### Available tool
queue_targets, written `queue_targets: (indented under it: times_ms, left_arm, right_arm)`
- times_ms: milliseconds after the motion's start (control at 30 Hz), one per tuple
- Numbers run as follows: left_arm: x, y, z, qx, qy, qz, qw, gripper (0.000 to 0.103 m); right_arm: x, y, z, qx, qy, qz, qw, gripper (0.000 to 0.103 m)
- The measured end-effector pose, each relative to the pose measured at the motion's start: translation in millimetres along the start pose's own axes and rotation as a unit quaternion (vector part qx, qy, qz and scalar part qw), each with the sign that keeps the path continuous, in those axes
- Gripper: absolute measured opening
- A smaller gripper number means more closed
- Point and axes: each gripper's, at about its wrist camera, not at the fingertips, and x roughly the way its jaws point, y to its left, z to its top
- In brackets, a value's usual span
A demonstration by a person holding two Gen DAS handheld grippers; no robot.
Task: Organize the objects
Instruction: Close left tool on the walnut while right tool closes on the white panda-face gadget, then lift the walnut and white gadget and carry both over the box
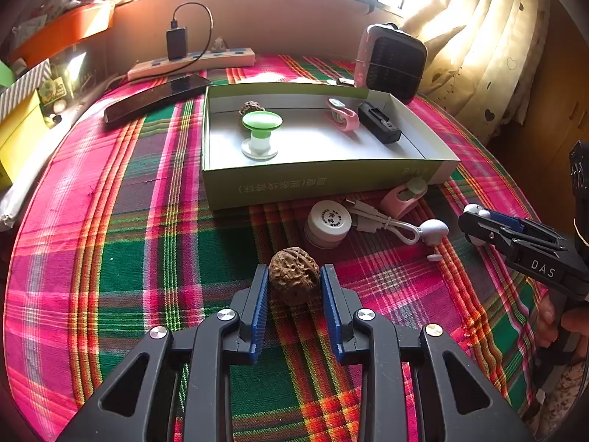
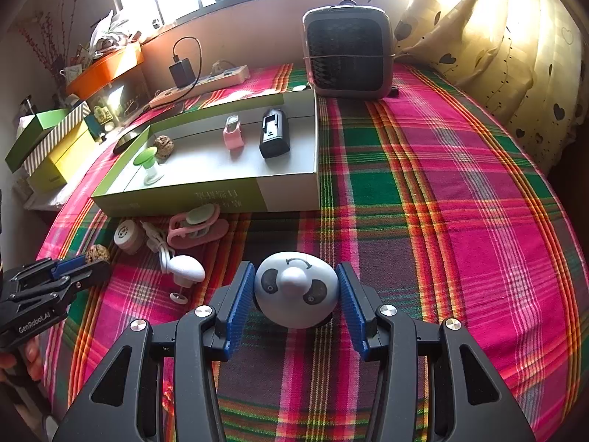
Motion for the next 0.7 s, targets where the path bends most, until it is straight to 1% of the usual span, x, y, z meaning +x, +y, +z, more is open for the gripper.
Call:
queue_targets:
  times_ms: [267,700]
  left_arm:
    - [-5,0,2,0.001,-0.007,-0.004,1.0000,0.026]
    - [-18,-2,19,0.002,-0.029,-0.011,0.9995,0.026]
  right_arm:
    - [-5,2,4,-0.004,-0.007,0.004,1.000,0.047]
    - [-13,9,21,-0.017,-0.024,0.015,0.999,0.047]
